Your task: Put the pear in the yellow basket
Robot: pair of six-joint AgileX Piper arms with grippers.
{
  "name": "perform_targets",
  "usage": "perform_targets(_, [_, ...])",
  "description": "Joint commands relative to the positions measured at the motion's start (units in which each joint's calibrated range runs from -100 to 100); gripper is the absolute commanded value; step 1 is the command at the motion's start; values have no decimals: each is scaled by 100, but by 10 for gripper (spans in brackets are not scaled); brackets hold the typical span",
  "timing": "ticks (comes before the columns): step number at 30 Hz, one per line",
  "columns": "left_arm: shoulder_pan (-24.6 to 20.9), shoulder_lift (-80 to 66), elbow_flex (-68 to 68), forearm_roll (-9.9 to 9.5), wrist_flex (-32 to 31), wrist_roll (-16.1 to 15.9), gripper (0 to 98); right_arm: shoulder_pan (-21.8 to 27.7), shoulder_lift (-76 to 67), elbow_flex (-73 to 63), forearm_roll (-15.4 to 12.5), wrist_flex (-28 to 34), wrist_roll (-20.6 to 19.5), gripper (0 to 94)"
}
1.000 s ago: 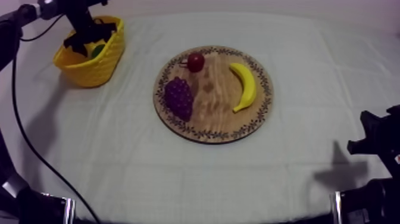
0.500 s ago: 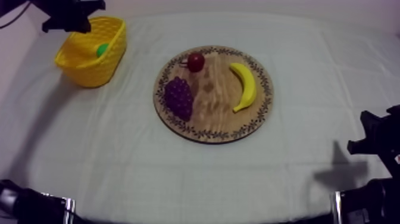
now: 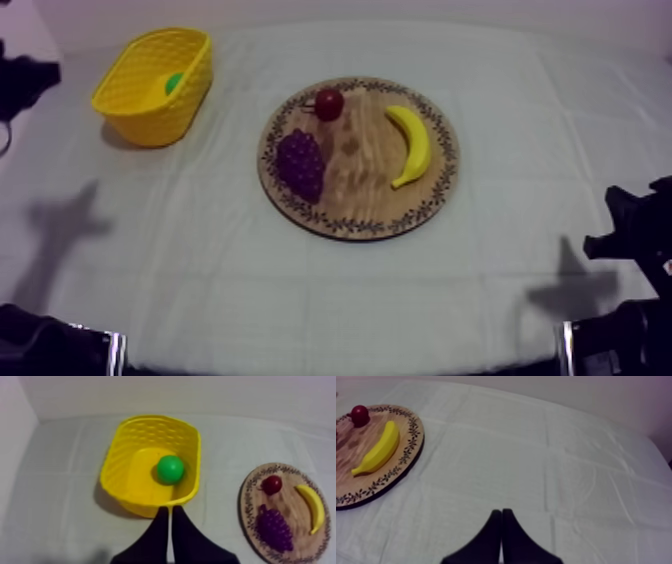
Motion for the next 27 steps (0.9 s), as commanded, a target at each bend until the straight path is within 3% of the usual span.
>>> perform_targets(1, [-98, -2521, 1938, 13, -333, -282, 1, 1, -2, 4, -1, -1, 2, 3])
perform_targets(6, [-257, -4209, 3107, 12, -95, -519, 1, 1, -2, 4, -1, -1, -3, 3])
perform_targets(12, [-285, -4847, 3899, 13, -58, -443, 1, 1, -2, 4, -1, -1, -2, 3])
perform_targets(16, [-288, -4917, 4357, -5, -322, -176, 1, 1, -2, 4, -1, -1, -3, 3])
perform_targets(22, [-295, -4938, 4688, -17, -1149, 599, 1, 1, -2, 4, -1, -1, -3, 3])
perform_targets(27, [-298, -4940, 4728, -19, -1258, 801, 1, 1, -2, 4, -1, -1, -1, 3])
